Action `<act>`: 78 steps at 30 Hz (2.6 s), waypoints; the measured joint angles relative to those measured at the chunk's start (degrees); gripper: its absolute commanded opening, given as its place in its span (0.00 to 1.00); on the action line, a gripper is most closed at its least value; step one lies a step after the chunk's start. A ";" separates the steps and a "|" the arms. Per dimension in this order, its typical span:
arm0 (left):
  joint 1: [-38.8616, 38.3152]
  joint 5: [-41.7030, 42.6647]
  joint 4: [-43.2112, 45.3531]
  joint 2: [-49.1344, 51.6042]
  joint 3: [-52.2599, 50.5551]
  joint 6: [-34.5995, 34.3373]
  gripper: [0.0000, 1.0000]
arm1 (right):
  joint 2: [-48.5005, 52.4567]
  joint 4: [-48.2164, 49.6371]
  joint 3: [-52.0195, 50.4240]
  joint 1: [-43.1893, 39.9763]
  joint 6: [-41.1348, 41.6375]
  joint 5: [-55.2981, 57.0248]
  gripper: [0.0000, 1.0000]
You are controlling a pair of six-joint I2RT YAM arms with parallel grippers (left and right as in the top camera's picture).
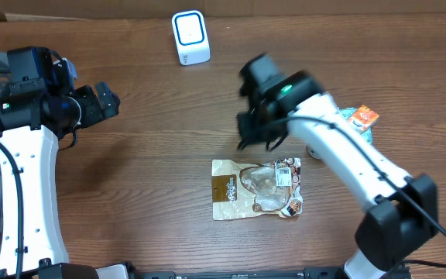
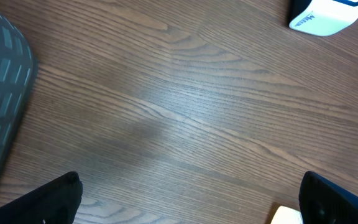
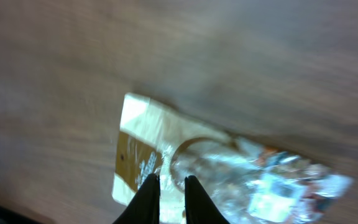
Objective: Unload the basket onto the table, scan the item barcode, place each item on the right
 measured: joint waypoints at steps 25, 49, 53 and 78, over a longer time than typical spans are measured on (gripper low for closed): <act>0.00 0.00 -0.02 0.00 0.00 -0.02 0.99 | 0.37 13.55 -23.15 15.91 -2.43 4.57 0.22; 0.00 0.00 0.00 0.00 0.00 0.00 0.99 | 0.35 17.90 -28.50 -5.33 1.11 6.47 0.15; 0.00 0.02 -0.02 0.00 0.00 -0.02 0.99 | 0.35 17.92 -28.50 -8.17 1.64 6.29 0.13; 0.00 0.00 -0.02 0.00 -0.02 -0.02 0.99 | -20.90 -6.69 5.66 -9.25 0.50 7.58 1.00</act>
